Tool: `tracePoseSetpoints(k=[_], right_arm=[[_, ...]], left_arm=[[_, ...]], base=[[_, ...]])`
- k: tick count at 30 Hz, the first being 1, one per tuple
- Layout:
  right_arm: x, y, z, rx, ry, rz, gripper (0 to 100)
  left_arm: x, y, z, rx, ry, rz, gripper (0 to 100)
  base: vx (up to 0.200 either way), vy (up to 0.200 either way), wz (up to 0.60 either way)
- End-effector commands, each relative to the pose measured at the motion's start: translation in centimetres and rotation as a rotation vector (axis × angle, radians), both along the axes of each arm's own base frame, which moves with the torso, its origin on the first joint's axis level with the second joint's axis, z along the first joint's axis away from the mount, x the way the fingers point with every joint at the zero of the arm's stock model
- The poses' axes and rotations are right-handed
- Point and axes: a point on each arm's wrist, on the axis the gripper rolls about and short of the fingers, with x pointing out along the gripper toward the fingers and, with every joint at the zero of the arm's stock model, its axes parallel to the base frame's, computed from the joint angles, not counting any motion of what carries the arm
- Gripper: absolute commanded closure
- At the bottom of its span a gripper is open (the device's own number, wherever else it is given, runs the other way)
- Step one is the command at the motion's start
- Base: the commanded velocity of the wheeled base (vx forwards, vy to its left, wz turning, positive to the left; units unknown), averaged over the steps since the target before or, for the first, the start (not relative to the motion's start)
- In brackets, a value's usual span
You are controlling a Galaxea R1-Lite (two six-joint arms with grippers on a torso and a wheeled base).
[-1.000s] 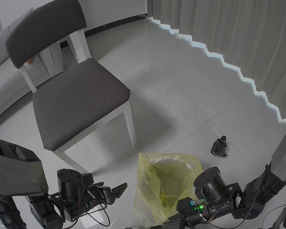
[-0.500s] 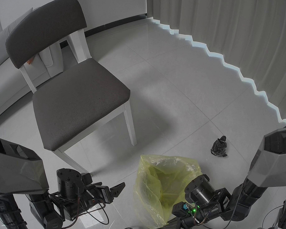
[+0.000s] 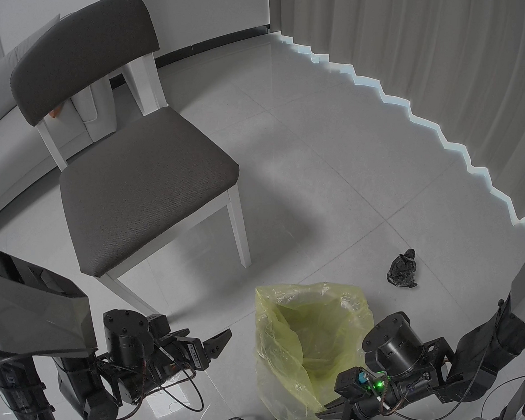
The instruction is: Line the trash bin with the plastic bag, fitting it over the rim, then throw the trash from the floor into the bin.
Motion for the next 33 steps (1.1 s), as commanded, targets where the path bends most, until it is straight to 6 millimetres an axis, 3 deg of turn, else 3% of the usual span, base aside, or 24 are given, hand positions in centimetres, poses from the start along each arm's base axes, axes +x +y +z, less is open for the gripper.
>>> tracePoseSetpoints(k=[1, 4, 12, 18, 25, 33], right_arm=[[-0.3, -0.1, 0.7, 0.014, -0.012, 0.005, 100], [-0.2, 0.0, 0.4, 0.006, -0.007, 0.005, 100], [0.1, 0.3, -3.0, -0.087, 0.075, 0.002, 100], [1.2, 0.8, -4.2, -0.096, 0.088, -0.014, 100], [3.4, 2.5, -5.6, -0.081, 0.081, -0.026, 100], [7.0, 5.7, -5.0, -0.005, 0.021, -0.046, 100]], left_arm=[[-0.2, 0.1, -0.5, 0.013, 0.023, -0.001, 0], [-0.3, 0.1, -0.6, 0.016, 0.028, -0.001, 0], [-0.2, 0.1, -1.2, 0.021, 0.039, 0.001, 0], [-0.1, 0.1, -1.7, 0.020, 0.038, 0.001, 0], [-0.4, 0.8, -1.6, 0.024, 0.050, 0.021, 0], [-0.4, 1.9, -0.5, 0.007, 0.017, 0.060, 0]], base=[[0.000, 0.000, 0.00], [0.000, 0.000, 0.00], [0.000, 0.000, 0.00], [0.000, 0.000, 0.00], [0.000, 0.000, 0.00], [0.000, 0.000, 0.00]])
